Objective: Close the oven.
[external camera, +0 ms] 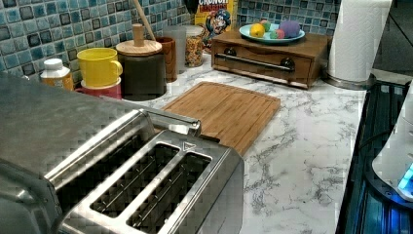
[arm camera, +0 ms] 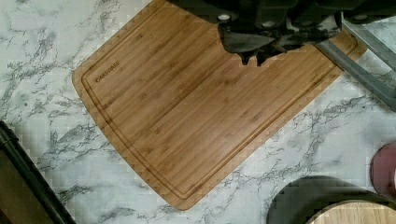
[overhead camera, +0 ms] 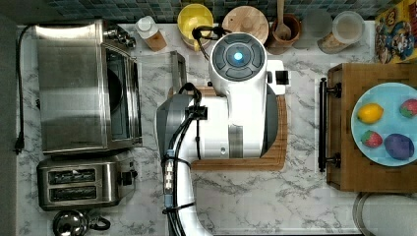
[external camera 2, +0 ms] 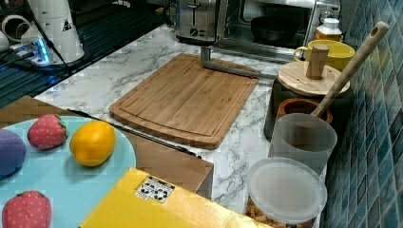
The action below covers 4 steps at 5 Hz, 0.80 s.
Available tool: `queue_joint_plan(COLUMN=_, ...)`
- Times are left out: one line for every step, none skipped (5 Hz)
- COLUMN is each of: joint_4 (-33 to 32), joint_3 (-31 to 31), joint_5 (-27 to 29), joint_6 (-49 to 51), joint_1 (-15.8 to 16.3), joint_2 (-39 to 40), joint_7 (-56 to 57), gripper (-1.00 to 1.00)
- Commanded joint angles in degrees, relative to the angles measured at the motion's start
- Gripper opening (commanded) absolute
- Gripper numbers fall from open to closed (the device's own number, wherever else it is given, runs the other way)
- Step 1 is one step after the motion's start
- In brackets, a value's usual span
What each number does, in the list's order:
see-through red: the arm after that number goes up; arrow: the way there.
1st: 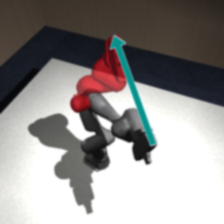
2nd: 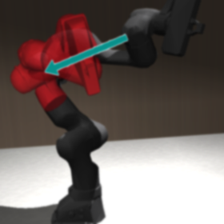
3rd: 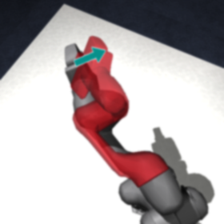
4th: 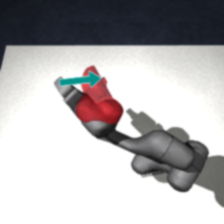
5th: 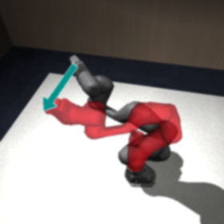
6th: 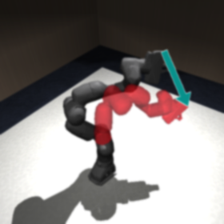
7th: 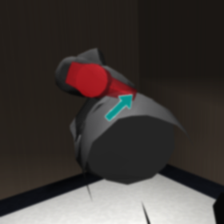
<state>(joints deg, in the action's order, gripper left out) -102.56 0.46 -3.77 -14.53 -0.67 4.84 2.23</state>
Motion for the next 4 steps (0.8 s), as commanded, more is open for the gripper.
queue_joint_plan(joint_4=0.0, joint_3=-0.5, joint_5=-0.3, joint_6=-0.2, joint_1=0.5, joint_2=0.1, joint_7=0.0, gripper=-1.00)
queue_joint_plan(joint_4=1.1, joint_3=0.0, joint_5=6.7, joint_6=0.6, joint_1=-1.6, joint_2=3.3, joint_7=11.5, gripper=-1.00)
queue_joint_plan(joint_4=-4.2, joint_3=0.7, joint_5=11.1, joint_6=-6.1, joint_1=-2.9, joint_2=2.9, joint_7=20.8, gripper=-1.00)
queue_joint_plan(joint_4=-5.9, joint_3=1.0, joint_5=15.4, joint_6=-9.0, joint_1=-4.0, joint_2=4.2, joint_7=31.6, gripper=-1.00)
